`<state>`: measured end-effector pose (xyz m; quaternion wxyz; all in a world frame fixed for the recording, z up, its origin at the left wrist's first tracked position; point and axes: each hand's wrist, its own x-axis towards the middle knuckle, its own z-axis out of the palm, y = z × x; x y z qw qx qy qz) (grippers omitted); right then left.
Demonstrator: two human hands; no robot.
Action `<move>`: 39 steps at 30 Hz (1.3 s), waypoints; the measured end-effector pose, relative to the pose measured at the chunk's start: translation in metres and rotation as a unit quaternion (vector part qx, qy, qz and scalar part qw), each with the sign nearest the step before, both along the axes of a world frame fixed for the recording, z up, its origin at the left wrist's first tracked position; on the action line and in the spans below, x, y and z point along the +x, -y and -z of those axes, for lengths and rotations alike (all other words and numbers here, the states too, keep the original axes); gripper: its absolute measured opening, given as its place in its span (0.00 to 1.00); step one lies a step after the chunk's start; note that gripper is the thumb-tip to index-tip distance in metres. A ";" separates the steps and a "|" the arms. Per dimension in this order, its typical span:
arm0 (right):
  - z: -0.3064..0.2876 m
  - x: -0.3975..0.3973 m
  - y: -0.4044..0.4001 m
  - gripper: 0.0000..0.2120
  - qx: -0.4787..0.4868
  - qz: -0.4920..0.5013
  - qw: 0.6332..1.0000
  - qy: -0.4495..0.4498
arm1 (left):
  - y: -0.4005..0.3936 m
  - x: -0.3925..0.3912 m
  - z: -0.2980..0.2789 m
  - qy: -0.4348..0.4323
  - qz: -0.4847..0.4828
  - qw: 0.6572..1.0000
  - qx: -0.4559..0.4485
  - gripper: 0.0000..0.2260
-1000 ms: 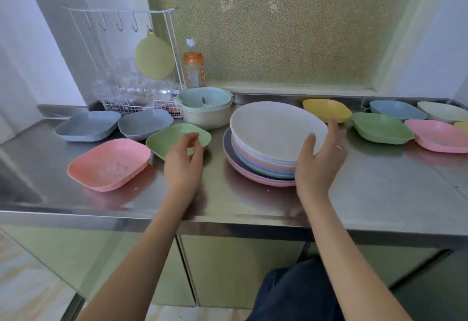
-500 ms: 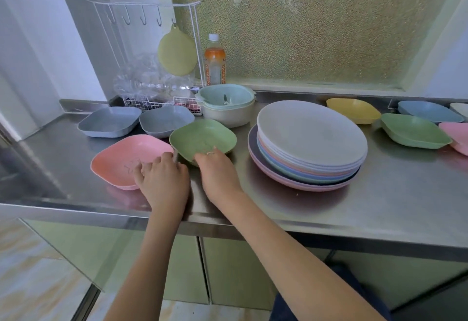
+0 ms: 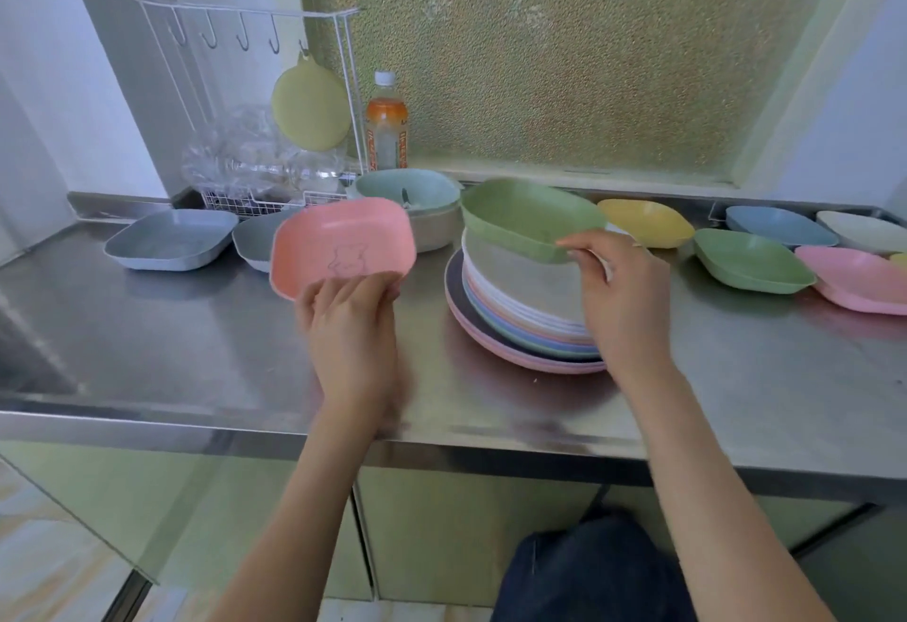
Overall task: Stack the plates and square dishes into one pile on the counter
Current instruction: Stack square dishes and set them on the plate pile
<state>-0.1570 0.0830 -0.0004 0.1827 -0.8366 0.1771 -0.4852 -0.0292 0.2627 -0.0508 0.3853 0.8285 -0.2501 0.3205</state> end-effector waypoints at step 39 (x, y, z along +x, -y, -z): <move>0.023 -0.028 0.075 0.04 0.097 -0.096 0.987 -0.082 | 0.099 -0.002 -0.022 -0.179 0.273 0.939 -0.110 0.17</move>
